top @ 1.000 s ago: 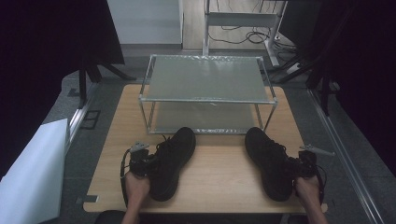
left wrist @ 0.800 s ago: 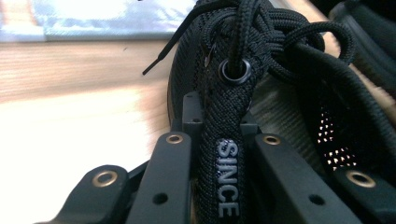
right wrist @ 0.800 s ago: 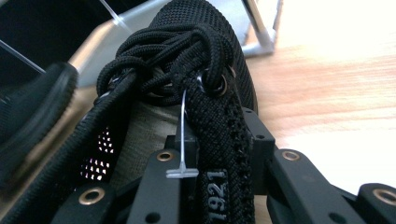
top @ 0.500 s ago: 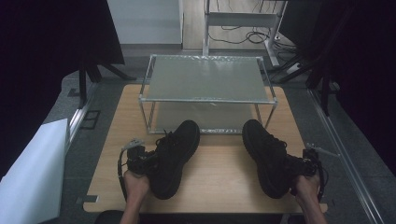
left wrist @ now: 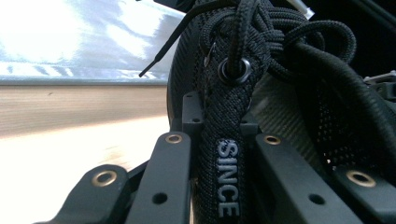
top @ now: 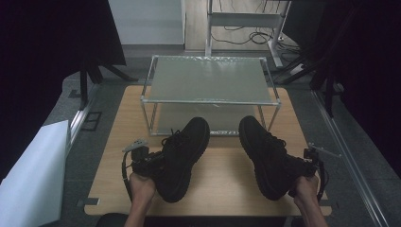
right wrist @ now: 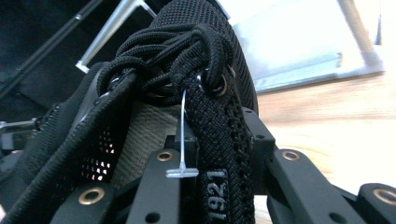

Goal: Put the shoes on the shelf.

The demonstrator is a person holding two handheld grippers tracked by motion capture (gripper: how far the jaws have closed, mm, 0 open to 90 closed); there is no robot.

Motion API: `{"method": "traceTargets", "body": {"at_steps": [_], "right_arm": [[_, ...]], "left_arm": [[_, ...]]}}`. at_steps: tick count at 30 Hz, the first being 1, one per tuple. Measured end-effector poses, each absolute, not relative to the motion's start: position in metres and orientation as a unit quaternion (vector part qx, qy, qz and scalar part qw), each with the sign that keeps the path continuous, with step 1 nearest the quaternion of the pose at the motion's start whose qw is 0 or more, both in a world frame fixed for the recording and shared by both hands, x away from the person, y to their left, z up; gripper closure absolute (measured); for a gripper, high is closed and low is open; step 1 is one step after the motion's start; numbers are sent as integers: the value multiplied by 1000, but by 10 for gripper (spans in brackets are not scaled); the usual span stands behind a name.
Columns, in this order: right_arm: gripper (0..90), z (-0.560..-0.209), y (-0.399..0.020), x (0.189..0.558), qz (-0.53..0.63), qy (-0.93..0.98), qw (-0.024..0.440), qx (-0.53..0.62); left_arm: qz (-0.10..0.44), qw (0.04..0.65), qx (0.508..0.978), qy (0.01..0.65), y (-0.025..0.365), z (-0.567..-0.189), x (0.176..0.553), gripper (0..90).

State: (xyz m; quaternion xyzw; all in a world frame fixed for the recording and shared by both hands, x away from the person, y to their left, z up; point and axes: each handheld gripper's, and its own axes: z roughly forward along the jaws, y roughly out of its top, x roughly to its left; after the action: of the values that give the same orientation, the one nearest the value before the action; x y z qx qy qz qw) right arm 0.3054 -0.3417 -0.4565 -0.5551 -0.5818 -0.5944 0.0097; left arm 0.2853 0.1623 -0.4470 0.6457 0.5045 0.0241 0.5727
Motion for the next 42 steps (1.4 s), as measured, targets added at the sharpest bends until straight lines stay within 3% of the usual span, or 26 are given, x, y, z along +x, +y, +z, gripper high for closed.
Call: {"method": "traceTargets", "body": {"at_steps": [20,42], "right_arm": [[730,-417,-306,305,-633,-562,46,-531],[730,-368,-276,337,-653,-525,47,-544]], "left_arm": [[28,613,613,498,156,-411,282,804],[58,631,579,513,141,-360,319,802]]}}
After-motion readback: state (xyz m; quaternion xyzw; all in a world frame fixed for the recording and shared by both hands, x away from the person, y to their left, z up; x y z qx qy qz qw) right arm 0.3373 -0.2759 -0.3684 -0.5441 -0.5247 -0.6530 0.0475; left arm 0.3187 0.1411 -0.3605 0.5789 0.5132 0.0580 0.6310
